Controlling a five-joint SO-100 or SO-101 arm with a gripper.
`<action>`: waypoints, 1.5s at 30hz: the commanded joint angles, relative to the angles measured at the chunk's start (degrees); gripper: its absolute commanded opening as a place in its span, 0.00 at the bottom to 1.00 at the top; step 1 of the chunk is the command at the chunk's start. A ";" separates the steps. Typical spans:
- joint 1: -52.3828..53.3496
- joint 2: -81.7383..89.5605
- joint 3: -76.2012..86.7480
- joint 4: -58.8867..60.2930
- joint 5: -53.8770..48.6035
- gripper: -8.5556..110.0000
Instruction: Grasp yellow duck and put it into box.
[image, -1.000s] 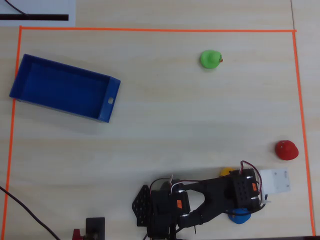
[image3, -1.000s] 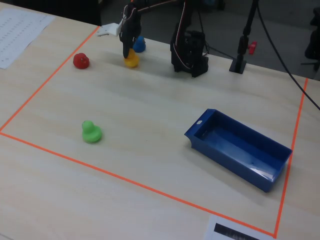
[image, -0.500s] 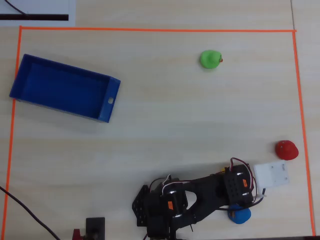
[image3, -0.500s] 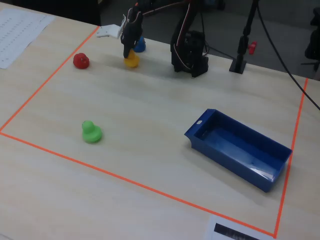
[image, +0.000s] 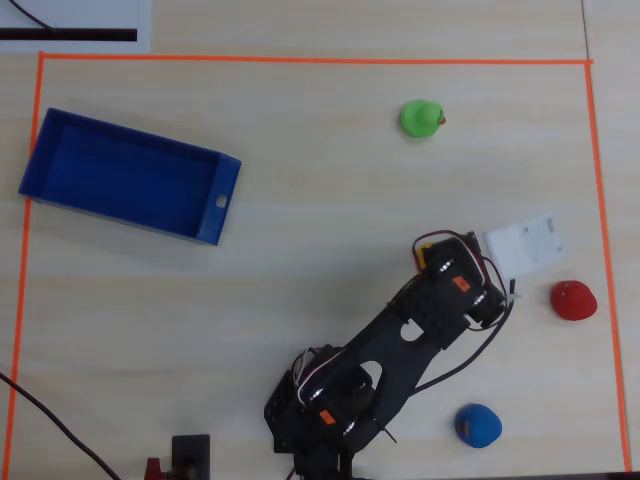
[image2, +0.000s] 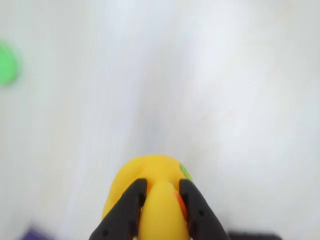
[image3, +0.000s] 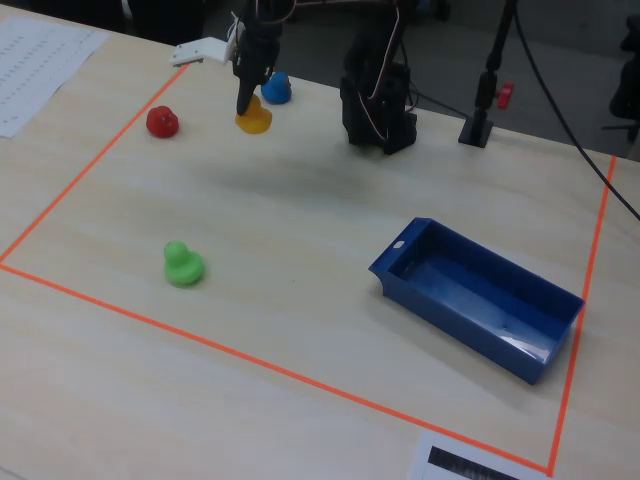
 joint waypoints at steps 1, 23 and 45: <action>-13.54 6.77 -4.83 9.76 1.23 0.07; -82.09 -13.54 -25.31 20.57 20.92 0.07; -82.09 -70.84 -85.34 19.69 14.24 0.07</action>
